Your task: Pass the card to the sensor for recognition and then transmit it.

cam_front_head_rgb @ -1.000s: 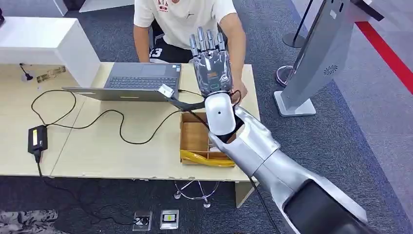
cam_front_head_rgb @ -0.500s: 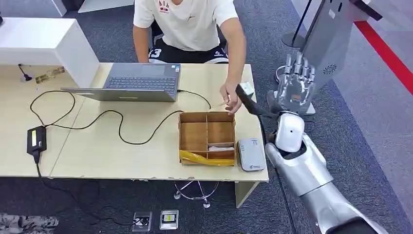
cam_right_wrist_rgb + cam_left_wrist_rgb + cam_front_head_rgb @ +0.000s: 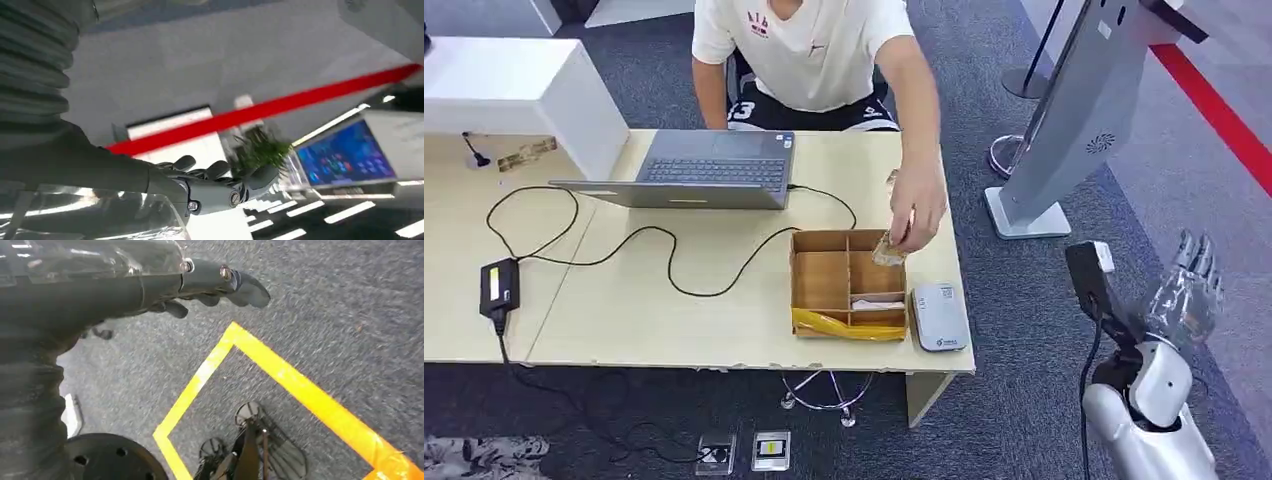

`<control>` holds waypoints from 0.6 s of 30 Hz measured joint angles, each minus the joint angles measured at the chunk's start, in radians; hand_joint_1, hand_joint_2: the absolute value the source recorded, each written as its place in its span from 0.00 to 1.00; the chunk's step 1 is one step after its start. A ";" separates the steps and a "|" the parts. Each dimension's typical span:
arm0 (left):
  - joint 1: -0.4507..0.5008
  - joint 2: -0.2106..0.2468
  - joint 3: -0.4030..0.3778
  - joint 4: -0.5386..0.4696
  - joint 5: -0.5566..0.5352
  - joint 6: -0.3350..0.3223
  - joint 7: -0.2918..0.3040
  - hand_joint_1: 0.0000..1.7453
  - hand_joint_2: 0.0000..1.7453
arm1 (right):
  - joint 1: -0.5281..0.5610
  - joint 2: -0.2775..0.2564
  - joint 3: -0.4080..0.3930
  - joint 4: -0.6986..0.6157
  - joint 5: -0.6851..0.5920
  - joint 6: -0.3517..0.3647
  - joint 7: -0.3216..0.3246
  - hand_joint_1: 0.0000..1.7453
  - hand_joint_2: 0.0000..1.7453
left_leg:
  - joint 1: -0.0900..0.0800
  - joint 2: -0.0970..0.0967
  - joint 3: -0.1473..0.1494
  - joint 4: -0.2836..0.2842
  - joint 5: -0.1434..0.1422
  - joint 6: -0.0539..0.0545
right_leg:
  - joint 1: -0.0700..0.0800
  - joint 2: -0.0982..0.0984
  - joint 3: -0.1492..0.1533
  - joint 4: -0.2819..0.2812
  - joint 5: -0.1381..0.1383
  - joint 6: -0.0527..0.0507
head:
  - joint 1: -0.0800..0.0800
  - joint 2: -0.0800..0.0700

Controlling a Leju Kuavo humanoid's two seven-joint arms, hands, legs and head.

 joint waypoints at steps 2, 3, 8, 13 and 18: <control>0.000 0.000 0.000 0.000 -0.003 0.005 0.010 0.00 1.00 | 0.027 0.002 -0.005 0.049 -0.148 -0.033 -0.023 0.00 1.00 | 0.000 0.001 0.000 0.000 0.000 0.000 | 0.000 0.001 0.000 0.000 0.000 0.000 | -0.001 0.000; -0.002 0.000 0.000 0.000 -0.007 0.008 0.017 0.00 1.00 | 0.042 0.008 -0.004 0.103 -0.273 -0.055 -0.059 0.00 1.00 | 0.000 0.000 0.000 0.000 0.000 0.000 | 0.000 0.000 0.000 0.000 0.000 0.000 | -0.001 0.000; -0.003 0.002 -0.001 0.000 -0.018 0.011 0.039 0.00 1.00 | 0.082 0.076 -0.005 0.341 -0.683 -0.033 -0.253 0.00 1.00 | 0.001 0.000 -0.001 0.000 0.000 0.000 | 0.001 0.000 -0.001 0.000 -0.001 -0.001 | -0.001 0.000; -0.005 0.001 -0.001 -0.001 -0.026 0.026 0.057 0.00 1.00 | 0.120 0.166 -0.003 0.547 -0.804 0.061 -0.273 0.00 1.00 | 0.002 -0.001 -0.001 0.000 -0.002 -0.002 | 0.002 -0.001 0.000 0.000 -0.003 -0.003 | 0.000 0.000; -0.004 0.000 -0.005 -0.001 -0.031 0.044 0.060 0.00 1.00 | 0.169 0.261 -0.002 0.708 -0.891 0.098 -0.265 0.00 1.00 | 0.002 -0.001 -0.001 -0.001 -0.002 -0.003 | 0.002 -0.001 -0.001 0.000 -0.003 -0.003 | 0.000 0.000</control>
